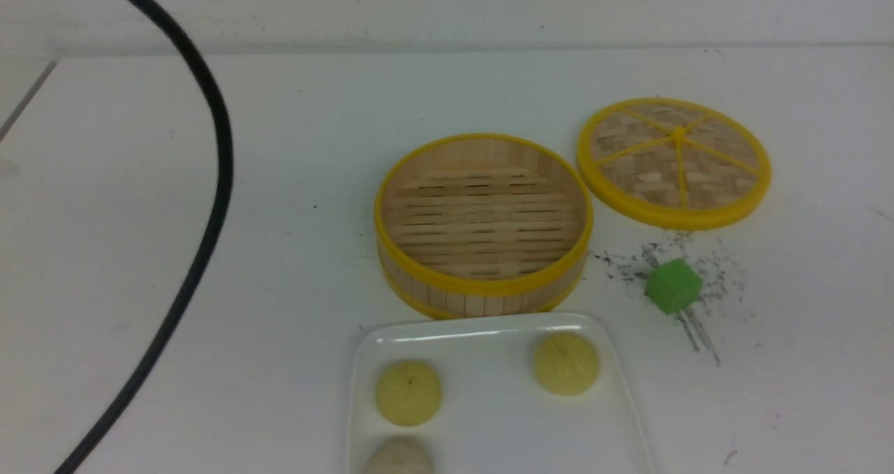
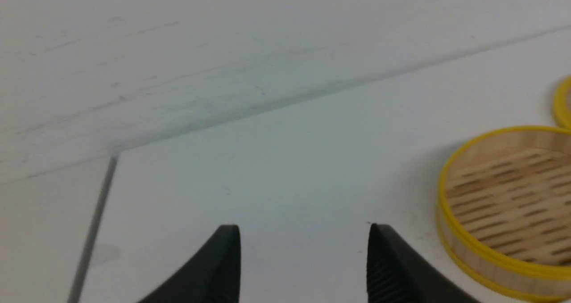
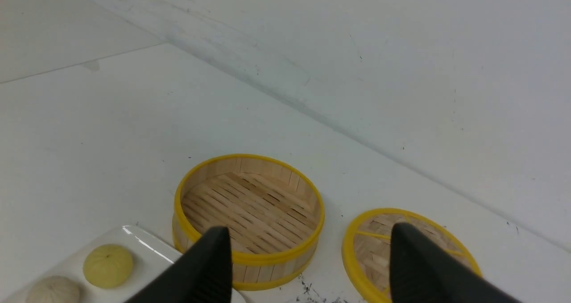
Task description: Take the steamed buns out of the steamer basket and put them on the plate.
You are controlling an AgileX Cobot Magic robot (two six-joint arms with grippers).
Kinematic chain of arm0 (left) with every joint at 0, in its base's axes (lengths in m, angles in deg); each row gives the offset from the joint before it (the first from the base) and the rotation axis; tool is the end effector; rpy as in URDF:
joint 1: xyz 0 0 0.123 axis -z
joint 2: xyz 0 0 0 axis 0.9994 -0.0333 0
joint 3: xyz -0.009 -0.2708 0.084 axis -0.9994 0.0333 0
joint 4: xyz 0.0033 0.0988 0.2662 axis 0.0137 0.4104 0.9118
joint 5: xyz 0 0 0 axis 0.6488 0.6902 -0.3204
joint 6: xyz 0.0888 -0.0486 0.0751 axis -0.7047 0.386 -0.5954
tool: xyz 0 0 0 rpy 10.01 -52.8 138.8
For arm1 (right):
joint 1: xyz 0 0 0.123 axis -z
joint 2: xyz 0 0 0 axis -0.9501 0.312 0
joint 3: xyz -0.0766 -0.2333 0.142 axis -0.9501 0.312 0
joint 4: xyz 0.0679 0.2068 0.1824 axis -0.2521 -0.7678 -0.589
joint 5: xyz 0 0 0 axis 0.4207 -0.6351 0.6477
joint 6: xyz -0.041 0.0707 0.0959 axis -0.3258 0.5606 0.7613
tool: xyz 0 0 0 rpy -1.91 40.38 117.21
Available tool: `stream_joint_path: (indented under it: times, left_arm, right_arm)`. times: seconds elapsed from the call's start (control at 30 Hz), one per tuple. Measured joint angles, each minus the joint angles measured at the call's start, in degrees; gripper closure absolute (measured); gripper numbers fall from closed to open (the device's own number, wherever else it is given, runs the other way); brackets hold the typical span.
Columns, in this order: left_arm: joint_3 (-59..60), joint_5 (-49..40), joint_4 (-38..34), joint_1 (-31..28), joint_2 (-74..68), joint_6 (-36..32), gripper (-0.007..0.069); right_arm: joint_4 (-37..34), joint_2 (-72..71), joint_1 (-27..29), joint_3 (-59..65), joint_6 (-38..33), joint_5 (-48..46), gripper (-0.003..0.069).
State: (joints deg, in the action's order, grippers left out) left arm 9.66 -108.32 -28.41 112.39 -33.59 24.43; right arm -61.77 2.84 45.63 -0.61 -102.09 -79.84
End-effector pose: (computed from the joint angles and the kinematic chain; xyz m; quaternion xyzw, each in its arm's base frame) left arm 0.1882 -0.0493 0.4339 0.1543 0.7843 0.0250 0.6004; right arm 0.0935 0.0601 0.4322 -0.2699 0.7075 0.1258 0.6409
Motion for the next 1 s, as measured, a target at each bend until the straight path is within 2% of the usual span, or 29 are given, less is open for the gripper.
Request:
stream_joint_path:
  times: [0.13, 0.23, 0.43, 0.8, 1.0]
  left_arm:
    - [0.0, -0.07, -9.56, 0.0, 0.44, -6.52, 0.0273]
    - [0.0, -0.89, -13.02, 0.0, 1.39, -9.29, 0.0289]
    - [0.0, -5.06, -14.24, 0.0, 5.73, -10.26, 0.0295]
    - [0.0, -7.19, -17.14, 0.0, 11.96, -10.26, 0.0297]
    - [0.0, -7.57, -16.81, 0.0, 12.02, -10.79, 0.0297]
  right_arm:
    - [0.0, 0.0, 0.0, 0.0, 0.0, 0.05, 0.0186]
    - [0.0, 0.0, 0.0, 0.0, 0.0, 0.22, 0.0186]
    - [-1.64, 0.0, 0.0, 0.0, 0.0, 0.43, 0.0186]
    - [-1.93, -3.19, 0.0, -0.75, -1.51, 1.76, 0.0186]
    - [2.6, -9.74, 0.0, -3.63, -1.5, 2.2, 0.0186]
